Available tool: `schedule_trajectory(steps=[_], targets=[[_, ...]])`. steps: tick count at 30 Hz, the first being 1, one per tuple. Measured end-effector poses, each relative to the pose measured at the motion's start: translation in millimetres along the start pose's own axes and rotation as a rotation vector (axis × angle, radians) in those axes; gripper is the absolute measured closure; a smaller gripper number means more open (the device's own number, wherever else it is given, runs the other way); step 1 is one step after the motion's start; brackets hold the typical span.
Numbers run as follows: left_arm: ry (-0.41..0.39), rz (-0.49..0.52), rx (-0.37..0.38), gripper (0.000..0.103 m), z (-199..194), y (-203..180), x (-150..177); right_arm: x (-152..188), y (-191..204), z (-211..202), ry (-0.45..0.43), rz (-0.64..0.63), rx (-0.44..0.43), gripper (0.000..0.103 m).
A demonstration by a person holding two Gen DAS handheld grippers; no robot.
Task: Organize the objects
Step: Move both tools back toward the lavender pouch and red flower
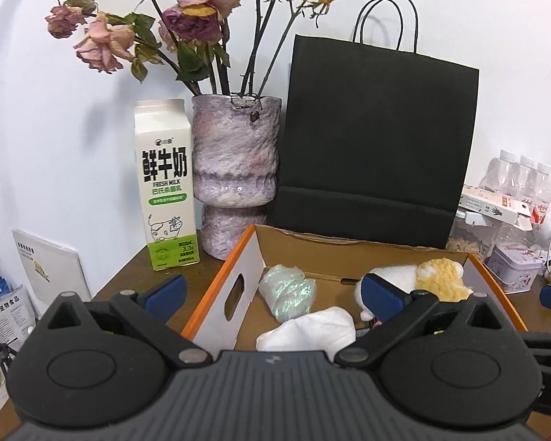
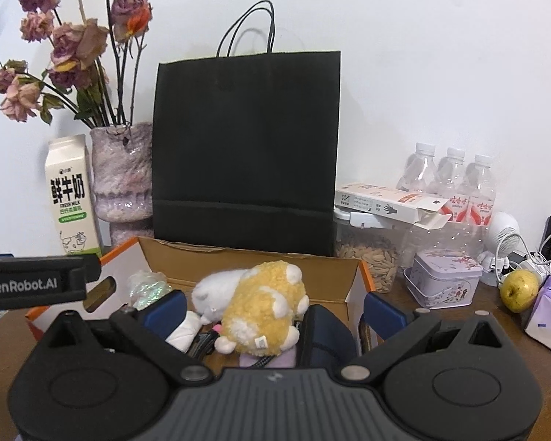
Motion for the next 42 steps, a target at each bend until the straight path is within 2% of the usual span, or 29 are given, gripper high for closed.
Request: schedule_trajectory(steps=[22,29,42], targets=[[0.005,-0.011,0.021,0.0,-86.1,30.0,31.0,17.1,4.5,-93.9,-0.054,0.012,-0.056,0.0],[0.001,0.013,0.033,0.0,-116.4,33.6,44.1,27.2,14.1,-123.0,-0.061,-0.004,-0.078,0.0],[0.016,0.03,0.055,0.0,-159.0,43.3,76.8,64.8,15.6,-166.1,-0.03,0.031,-0.103,0.0]])
Point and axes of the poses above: each gripper's, at about its wrist camera, not at the fingertips, and z roughly the way its jaws point, y to its left, x to its underside, the point moved 7 cm from there along z, roughly the way its jaws point, and after that the axes turned 5 degrees about z, right-handed, at the moved point
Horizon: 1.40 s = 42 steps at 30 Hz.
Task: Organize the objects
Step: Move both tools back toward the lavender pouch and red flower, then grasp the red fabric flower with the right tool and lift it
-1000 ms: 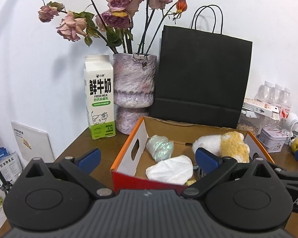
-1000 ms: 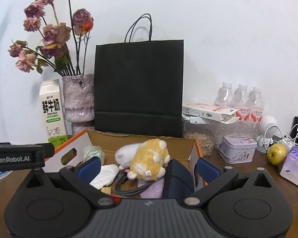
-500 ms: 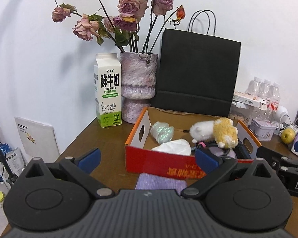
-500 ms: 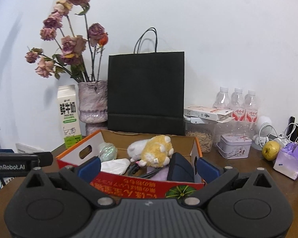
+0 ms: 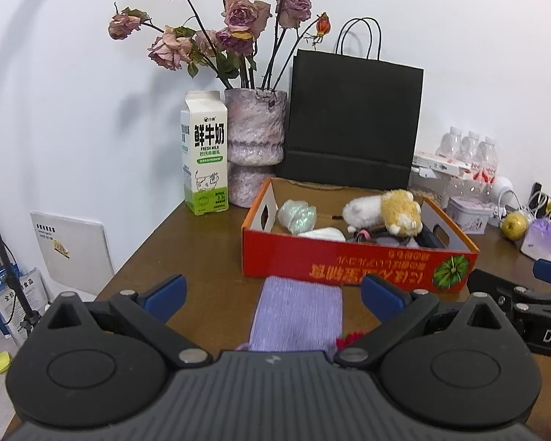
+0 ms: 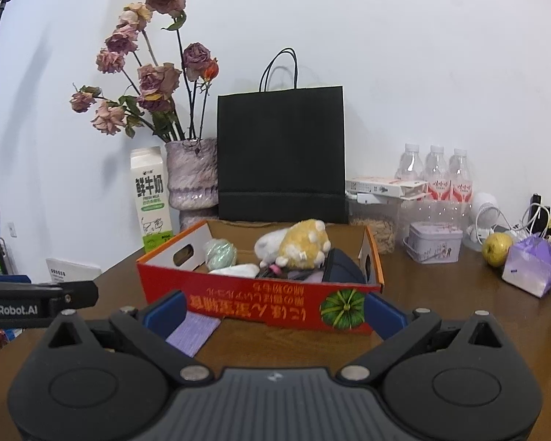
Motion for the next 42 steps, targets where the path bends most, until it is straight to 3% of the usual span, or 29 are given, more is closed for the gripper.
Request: schedule_trajectory(steps=[21,31,42], targets=[[0.08,0.085,0.008,0.0,-19.0,26.6,55.8,66.2,22.6,-28.2,0.109,-0.043,-0.045,0.0],[0.058,0.076,0.099,0.0,-16.4,30.6,63.2,81.0,35.2,-20.8,0.155,-0.069,-0.051,0.0],[0.104,0.0,0.008,0.0,-1.5,55.5,71.8,86.2,54.1,10.9,0.24,-0.084,-0.069,0.0]])
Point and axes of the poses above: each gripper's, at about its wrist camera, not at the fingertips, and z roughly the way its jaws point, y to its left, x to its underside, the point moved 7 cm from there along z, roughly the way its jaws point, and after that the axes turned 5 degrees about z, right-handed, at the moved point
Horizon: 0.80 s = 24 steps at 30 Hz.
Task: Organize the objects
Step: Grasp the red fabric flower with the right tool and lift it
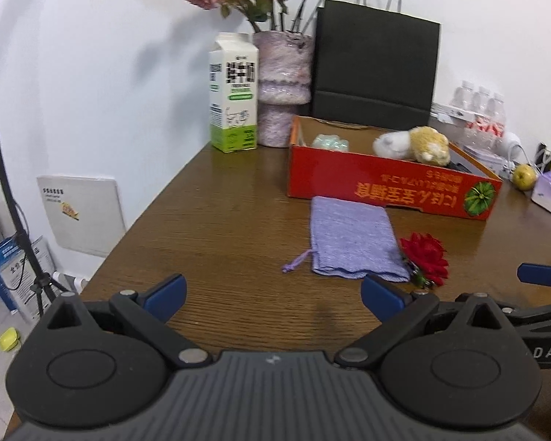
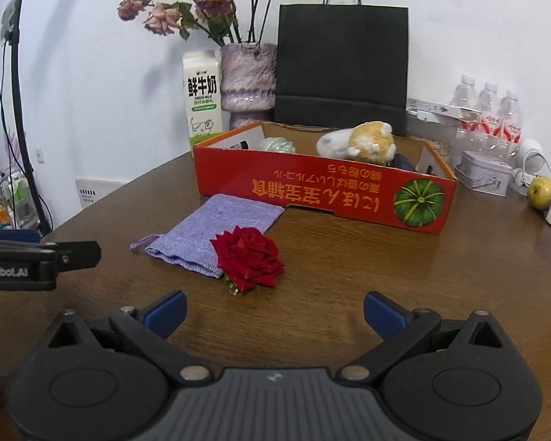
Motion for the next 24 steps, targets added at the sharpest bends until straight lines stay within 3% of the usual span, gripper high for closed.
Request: schedule_trajectory(steps=[6,17,22,24], targets=[[-0.002,-0.056,-0.062,0.0,2.6,18.4,-0.4,-12.4,5.4,23.4,0.02,-0.01,-0.001,0.001],[0.021,-0.06,-0.039,0.0,7.8,18.9,3.3,-29.0,11.8,64.4,0.046,-0.04,0.001,0.01],[0.023,-0.05,-0.027,0.0,8.6,16.6,4.1,-30.3,13.9,72.7,0.061,-0.041,-0.029,0.027],[0.025,-0.045,-0.024,0.0,9.2,15.6,4.4,-29.0,14.8,75.6,0.072,-0.038,-0.043,0.046]])
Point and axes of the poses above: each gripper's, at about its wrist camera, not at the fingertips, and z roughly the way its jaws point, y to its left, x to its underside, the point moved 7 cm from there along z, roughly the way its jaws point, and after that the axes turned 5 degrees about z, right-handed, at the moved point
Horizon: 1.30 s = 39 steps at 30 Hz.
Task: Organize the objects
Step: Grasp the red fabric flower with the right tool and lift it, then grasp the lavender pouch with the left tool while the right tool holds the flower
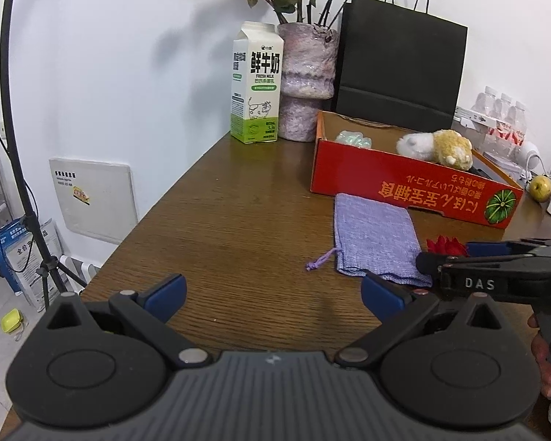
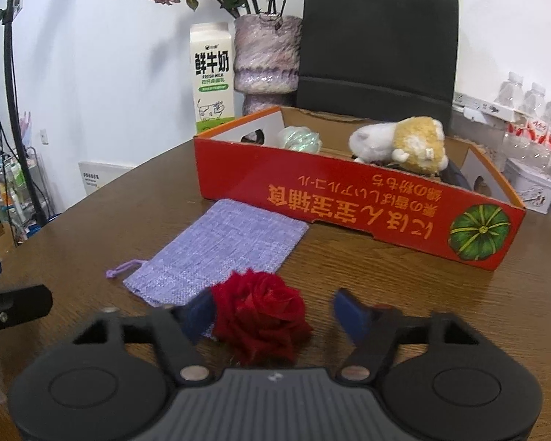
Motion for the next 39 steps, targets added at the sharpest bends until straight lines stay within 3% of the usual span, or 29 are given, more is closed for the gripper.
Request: schedule_trajectory(steps=[3,7,26,39], targets=[[0.003,0.009,0.003,0.0,1.0,-2.5,0.4,0.9,2.1,0.8,0.002,0.0,-0.024,0.057],[0.003,0.02,0.012,0.0,1.4,-5.1,0.9,0.7,4.8,-3.0,-0.018,-0.014,-0.031,0.064],[0.02,0.089,0.022,0.0,5.8,-25.8,1.5,4.3,-18.6,-34.7,-0.117,-0.035,0.017,0.065],[0.08,0.134,0.049,0.0,20.6,-68.3,-24.5,4.5,-56.5,-55.5,-0.165,-0.002,0.044,0.065]])
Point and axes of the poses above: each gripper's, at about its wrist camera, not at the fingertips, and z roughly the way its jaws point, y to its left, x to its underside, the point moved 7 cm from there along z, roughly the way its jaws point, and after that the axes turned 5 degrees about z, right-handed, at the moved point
